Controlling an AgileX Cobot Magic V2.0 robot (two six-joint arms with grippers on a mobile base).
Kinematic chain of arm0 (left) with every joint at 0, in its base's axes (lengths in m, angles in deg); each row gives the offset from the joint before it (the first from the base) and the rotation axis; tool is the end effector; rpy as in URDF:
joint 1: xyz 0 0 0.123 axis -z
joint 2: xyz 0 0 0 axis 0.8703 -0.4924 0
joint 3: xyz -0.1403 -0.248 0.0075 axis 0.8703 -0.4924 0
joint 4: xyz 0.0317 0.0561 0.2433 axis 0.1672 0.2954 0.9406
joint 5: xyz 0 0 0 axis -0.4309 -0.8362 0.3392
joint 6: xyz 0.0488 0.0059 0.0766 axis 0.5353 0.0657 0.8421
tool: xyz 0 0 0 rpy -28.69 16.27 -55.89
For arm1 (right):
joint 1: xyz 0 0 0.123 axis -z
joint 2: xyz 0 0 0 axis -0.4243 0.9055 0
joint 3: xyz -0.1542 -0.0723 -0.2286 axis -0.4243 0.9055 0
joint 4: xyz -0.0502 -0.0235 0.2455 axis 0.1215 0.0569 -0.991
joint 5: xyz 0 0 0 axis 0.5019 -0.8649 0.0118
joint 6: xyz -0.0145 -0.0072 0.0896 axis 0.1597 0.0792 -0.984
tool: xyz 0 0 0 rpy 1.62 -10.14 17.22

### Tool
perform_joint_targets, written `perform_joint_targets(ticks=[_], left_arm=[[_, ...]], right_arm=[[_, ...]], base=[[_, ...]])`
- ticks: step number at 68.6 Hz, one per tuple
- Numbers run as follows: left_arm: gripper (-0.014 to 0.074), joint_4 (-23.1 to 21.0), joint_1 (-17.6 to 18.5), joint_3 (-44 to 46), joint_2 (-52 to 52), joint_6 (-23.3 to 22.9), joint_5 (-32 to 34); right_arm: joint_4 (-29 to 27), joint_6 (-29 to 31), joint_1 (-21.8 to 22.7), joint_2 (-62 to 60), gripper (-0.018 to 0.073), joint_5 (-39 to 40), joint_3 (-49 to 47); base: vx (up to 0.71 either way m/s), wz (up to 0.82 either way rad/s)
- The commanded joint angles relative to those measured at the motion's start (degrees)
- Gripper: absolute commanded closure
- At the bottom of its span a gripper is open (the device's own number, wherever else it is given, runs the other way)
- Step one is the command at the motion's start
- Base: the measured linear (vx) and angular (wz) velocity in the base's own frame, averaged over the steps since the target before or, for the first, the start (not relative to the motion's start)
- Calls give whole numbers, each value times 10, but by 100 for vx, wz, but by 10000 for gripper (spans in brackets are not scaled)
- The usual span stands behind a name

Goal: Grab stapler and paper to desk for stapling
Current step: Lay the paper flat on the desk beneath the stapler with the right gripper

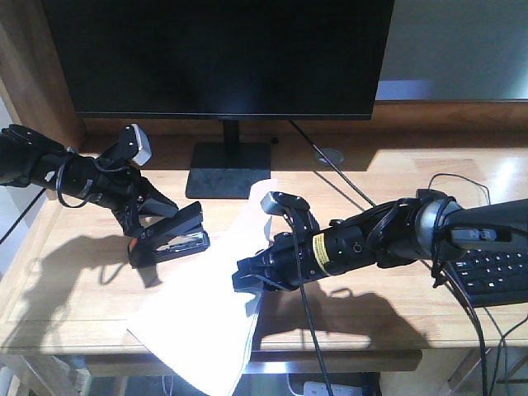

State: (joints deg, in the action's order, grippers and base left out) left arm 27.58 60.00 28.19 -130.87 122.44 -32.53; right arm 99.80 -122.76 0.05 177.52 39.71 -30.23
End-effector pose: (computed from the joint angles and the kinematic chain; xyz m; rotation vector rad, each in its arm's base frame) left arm 0.4356 -0.0635 0.1593 1.3212 1.9641 -0.7029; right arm 0.3179 0.2159 0.1276 -0.5707 2.4899 1.1940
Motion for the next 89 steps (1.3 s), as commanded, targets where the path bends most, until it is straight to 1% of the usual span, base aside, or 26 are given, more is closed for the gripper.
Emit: perform_joint_targets(ticks=[1, 10, 21, 38, 55, 61, 71, 77, 89], left_arm=[[603, -29, 3, 14, 36, -4, -16], [603, -29, 3, 14, 36, -4, -16], [603, -29, 3, 14, 36, -4, -16], [603, -29, 3, 14, 36, -4, -16], [603, -29, 3, 14, 36, -4, -16], [603, -29, 3, 14, 36, -4, -16], [603, -29, 3, 14, 36, -4, -16], [603, -29, 3, 14, 36, -4, -16], [603, -29, 3, 14, 36, -4, -16]], right_arm=[[-12, 7, 2, -48, 564, 22, -14], [-12, 14, 2, -80, 564, 19, -14], [-21, 13, 2, -90, 564, 5, -14], [-29, 10, 1, -60, 564, -32, -14], [-31, 9, 1, -33, 564, -37, -14], [-16, 0, 2, -33, 564, -44, -14], [36, -62, 2, -33, 564, -76, -14], [57, -72, 2, -33, 564, -85, -14], [56, -82, 2, -33, 564, -115, -14]], base=[[0, 0], [0, 0], [0, 0], [0, 0], [0, 0], [0, 0], [0, 0], [0, 0], [0, 0]])
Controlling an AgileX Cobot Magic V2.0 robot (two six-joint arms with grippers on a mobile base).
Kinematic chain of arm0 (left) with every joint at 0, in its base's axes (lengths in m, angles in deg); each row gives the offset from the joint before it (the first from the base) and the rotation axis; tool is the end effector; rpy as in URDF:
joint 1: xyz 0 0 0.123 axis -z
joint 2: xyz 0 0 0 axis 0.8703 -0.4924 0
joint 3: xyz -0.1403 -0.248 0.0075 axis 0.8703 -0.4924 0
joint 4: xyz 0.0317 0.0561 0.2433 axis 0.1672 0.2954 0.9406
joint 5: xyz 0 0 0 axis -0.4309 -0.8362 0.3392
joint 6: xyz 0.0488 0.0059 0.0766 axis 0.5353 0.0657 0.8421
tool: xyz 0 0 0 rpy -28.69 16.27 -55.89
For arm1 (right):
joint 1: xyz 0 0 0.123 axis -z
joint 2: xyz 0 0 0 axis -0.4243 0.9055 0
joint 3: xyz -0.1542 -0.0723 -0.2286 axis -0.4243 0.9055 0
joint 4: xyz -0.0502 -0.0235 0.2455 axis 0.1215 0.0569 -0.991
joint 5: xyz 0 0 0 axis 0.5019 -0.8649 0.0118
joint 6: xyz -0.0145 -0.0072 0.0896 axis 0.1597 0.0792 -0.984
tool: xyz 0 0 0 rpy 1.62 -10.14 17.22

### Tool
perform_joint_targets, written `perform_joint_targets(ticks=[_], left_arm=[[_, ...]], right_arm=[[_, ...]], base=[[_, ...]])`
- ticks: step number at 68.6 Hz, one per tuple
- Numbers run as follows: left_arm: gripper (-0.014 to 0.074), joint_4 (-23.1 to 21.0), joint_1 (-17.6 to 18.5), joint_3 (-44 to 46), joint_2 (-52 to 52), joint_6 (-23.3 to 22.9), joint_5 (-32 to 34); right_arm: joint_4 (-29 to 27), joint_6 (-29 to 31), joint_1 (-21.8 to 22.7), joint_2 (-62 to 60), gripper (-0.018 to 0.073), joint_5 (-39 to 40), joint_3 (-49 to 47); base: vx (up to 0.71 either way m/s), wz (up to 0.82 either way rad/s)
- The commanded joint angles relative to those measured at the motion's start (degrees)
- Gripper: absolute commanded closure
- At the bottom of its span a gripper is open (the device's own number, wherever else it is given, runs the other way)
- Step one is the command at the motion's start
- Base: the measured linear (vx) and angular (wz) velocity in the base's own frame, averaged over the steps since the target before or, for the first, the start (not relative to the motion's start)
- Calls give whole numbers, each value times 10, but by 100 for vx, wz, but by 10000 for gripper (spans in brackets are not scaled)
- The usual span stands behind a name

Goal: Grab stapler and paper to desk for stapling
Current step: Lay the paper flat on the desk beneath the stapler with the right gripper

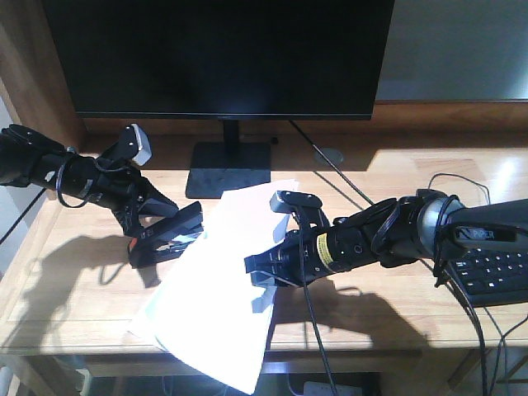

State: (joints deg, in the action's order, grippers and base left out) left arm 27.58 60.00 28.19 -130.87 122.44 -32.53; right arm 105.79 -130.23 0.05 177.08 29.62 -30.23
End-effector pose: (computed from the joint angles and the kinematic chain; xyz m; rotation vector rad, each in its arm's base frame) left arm 0.4356 -0.0635 0.1593 1.3212 1.9641 -0.7029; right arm 0.3265 0.2052 0.1206 -0.4582 2.5723 0.9644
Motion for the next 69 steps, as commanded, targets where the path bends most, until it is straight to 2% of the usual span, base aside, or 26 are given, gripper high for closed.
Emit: perform_joint_targets(ticks=[1, 36, 56, 69], left_arm=[[603, -29, 3, 14, 36, -4, -16], [603, -29, 3, 14, 36, -4, -16], [603, -29, 3, 14, 36, -4, -16], [603, -29, 3, 14, 36, -4, -16]], right_arm=[[-4, -11, 2, -29, 564, -17, -14], [-4, -14, 2, -62, 562, -115, -14], [-4, -14, 3, -63, 561, -137, -14], [-17, -18, 23, -63, 561, -124, -14]], base=[[0, 0], [0, 0], [0, 0], [0, 0]])
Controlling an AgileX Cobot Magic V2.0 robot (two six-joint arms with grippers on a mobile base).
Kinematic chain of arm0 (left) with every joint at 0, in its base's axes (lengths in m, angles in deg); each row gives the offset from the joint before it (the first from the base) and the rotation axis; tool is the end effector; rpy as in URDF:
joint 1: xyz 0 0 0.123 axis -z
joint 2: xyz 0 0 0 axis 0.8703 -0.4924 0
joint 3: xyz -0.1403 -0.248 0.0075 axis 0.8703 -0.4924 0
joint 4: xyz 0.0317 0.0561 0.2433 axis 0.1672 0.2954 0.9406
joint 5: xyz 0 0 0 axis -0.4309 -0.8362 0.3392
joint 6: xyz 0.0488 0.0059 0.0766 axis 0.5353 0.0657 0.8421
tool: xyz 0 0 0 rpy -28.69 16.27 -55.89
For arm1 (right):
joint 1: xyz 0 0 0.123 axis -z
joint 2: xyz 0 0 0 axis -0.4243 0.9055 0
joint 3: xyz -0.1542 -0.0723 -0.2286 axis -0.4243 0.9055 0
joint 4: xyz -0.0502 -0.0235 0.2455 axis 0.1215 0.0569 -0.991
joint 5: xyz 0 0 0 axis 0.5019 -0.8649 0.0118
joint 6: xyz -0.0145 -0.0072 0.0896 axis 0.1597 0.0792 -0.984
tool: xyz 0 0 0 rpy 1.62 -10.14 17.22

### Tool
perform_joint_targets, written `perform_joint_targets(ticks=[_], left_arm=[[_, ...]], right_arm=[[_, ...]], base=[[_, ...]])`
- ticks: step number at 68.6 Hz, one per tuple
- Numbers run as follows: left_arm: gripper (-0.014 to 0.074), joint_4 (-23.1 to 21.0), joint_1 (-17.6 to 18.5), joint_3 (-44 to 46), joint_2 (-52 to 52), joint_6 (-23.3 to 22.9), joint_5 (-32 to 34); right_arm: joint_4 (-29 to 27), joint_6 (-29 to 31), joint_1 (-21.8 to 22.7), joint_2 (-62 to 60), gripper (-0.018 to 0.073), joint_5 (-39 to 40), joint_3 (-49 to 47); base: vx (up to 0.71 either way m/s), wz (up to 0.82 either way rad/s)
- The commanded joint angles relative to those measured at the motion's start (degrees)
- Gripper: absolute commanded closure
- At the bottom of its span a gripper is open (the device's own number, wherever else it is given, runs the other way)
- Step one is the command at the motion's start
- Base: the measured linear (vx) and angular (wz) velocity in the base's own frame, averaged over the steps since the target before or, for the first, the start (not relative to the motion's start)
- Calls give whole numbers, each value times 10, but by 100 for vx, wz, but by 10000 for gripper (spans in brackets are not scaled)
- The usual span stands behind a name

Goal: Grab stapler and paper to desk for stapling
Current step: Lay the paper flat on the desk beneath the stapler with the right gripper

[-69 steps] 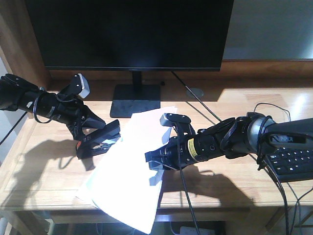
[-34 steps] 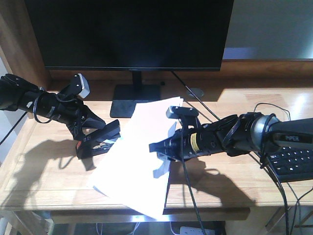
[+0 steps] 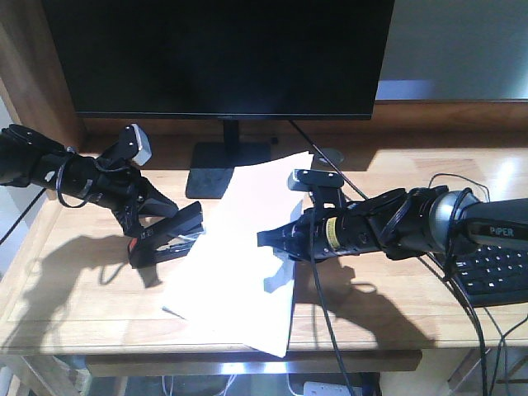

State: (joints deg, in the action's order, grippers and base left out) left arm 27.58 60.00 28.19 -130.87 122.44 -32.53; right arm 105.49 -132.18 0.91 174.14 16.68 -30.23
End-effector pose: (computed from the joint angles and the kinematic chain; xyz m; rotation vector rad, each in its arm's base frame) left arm 0.4356 -0.0635 0.1593 1.3212 1.9641 -0.7029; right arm 0.3446 0.1872 0.1363 -0.2812 2.4983 0.7227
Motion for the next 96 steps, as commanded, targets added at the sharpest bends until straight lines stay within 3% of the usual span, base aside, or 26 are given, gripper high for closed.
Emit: perform_joint_targets(ticks=[1, 28, 34, 46, 62, 74, 96], left_arm=[[603, -29, 3, 14, 36, -4, -16], [603, -29, 3, 14, 36, -4, -16], [603, -29, 3, 14, 36, -4, -16], [603, -29, 3, 14, 36, -4, -16], [603, -29, 3, 14, 36, -4, -16], [603, -29, 3, 14, 36, -4, -16], [603, -29, 3, 14, 36, -4, -16]], right_arm=[[-16, 2, 17, -33, 561, 7, -14], [-35, 43, 26, -33, 561, 54, -14], [-45, 81, 26, -33, 561, 80, -14], [-104, 137, 26, -32, 561, 120, -14], [-178, 167, 26, -2, 561, 129, -18], [-177, 174, 21, 37, 561, 193, -61], [-168, 173, -15, 81, 561, 191, -136]], base=[[0, 0], [0, 0], [0, 0], [0, 0], [0, 0], [0, 0], [0, 0]])
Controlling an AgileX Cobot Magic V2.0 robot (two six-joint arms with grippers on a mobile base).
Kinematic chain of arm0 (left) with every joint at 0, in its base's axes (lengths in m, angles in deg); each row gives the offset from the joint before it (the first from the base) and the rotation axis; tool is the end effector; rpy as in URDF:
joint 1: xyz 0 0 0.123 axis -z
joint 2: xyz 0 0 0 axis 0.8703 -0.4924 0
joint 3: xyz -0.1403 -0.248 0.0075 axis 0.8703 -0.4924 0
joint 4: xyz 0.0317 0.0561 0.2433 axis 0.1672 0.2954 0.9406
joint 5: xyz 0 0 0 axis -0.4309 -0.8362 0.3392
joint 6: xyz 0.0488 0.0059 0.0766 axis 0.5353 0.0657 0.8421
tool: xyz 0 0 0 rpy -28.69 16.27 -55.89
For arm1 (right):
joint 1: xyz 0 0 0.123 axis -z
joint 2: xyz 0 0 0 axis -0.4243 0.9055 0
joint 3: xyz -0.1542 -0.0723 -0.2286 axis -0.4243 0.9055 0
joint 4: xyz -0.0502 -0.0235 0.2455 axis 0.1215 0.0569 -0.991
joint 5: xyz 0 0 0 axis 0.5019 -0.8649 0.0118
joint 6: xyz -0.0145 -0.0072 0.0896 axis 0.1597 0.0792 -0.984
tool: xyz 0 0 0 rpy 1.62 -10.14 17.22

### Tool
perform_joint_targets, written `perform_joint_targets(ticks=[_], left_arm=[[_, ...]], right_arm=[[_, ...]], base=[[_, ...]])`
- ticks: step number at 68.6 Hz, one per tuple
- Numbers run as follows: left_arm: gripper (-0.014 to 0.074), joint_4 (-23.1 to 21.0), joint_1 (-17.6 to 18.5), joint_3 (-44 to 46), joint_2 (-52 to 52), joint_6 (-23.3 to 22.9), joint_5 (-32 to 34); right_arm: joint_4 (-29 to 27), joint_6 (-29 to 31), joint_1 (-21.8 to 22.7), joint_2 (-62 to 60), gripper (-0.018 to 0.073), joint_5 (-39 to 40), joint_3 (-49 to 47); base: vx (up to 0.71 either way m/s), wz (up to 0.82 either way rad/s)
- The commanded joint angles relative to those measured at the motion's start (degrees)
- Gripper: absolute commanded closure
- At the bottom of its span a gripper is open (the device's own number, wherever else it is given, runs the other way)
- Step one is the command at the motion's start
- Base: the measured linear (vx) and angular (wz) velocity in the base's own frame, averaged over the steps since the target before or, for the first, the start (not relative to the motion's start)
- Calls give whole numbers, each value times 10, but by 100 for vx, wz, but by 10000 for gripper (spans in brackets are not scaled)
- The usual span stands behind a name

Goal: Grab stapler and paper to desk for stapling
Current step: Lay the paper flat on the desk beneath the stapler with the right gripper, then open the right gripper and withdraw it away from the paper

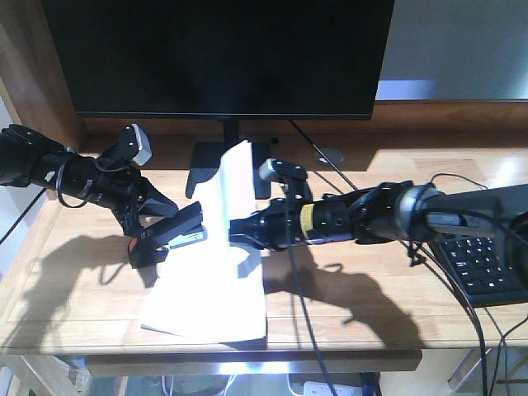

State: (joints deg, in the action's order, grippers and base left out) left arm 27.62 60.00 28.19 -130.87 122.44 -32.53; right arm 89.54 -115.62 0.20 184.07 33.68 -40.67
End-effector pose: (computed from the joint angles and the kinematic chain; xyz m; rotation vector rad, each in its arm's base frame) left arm 0.4356 -0.0635 0.1592 1.3220 1.9643 -0.7026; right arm 0.3693 0.2305 0.1260 -0.4526 2.3395 1.1113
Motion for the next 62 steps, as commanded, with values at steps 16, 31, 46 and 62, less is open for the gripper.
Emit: perform_joint_targets(ticks=[16, 31, 46, 62], left_arm=[[603, -30, 3, 14, 36, -4, -16], [603, -30, 3, 14, 36, -4, -16], [603, -30, 3, 14, 36, -4, -16], [603, -30, 3, 14, 36, -4, -16]], right_arm=[[15, -40, -12, -8, 508, -20, -48], [36, -64, -12, -8, 338, -68, -48], [30, -58, -12, -8, 148, -99, -48], [29, -23, -12, -8, 45, -120, -55]], base=[[0, 0], [0, 0], [0, 0], [0, 0]])
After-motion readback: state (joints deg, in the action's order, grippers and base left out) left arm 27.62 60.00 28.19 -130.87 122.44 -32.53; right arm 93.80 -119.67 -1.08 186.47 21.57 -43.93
